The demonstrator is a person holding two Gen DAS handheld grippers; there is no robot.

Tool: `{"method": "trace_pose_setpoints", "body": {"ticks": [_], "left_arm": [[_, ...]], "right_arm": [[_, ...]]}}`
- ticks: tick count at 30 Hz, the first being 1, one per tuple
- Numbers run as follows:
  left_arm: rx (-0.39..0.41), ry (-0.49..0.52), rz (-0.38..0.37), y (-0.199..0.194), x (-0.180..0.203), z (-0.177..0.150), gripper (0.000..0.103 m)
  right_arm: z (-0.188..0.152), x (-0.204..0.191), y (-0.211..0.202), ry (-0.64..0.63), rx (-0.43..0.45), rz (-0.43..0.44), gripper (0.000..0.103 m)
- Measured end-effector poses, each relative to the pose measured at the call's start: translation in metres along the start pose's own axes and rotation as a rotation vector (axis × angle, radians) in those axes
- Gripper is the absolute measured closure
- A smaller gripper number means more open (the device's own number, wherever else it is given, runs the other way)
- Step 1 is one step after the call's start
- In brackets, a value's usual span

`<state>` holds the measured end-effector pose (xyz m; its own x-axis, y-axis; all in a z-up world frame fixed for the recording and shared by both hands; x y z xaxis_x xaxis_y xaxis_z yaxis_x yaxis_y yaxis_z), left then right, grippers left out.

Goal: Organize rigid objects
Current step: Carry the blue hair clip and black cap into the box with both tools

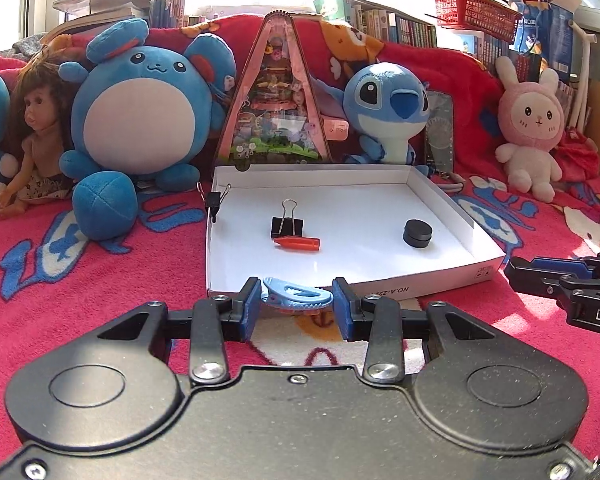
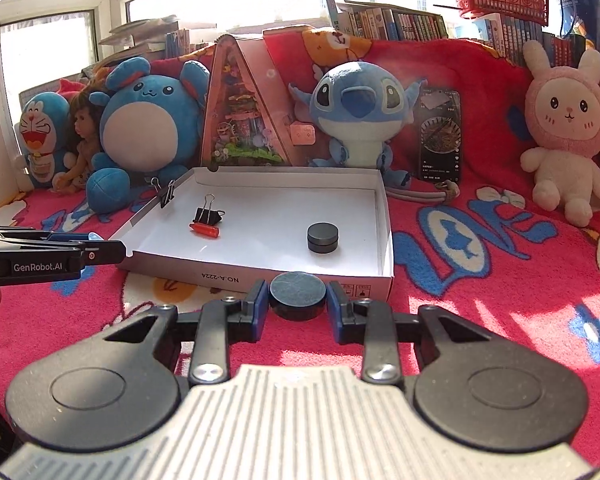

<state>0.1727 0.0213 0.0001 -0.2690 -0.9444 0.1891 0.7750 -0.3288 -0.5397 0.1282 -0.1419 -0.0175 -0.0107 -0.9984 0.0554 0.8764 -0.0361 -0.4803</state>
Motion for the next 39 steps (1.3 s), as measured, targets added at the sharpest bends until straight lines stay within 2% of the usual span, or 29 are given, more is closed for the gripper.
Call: {"method": "trace_pose_setpoints", "body": {"ticks": [13,24,30,39], "left_arm": [[-0.031,-0.023,-0.010,0.038,-0.003,0.021,0.067],[-0.122,-0.070,0.011,0.089,-0.017,0.026,0.067],[-0.145,-0.085,0.035,0.106,-0.024,0.022,0.067],[-0.164,-0.102,0.062,0.120,-0.034,0.016,0.067]], "right_arm": [[0.024,0.007,0.030,0.042,-0.024,-0.009,0.067],[0.058,0.016,0.085,0.145,-0.131,0.007,0.067],[0.058,0.001,0.122,0.101,-0.203,-0.017,0.067],[0.052,-0.006,0.146,0.030,-0.239,-0.066,0.067]]}}
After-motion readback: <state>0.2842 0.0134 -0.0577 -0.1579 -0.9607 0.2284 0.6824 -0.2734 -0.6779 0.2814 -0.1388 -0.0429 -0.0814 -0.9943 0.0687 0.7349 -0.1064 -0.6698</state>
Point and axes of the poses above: each gripper's, at about its wrist camera, not at the fingertips, and y roughly the way its jaws point, x to its right, z to its top, the point moved 9 cm from there along y, roughly the way its jaws point, and after that the axes turned 13 degrees about -z, right-handed, at the moved point
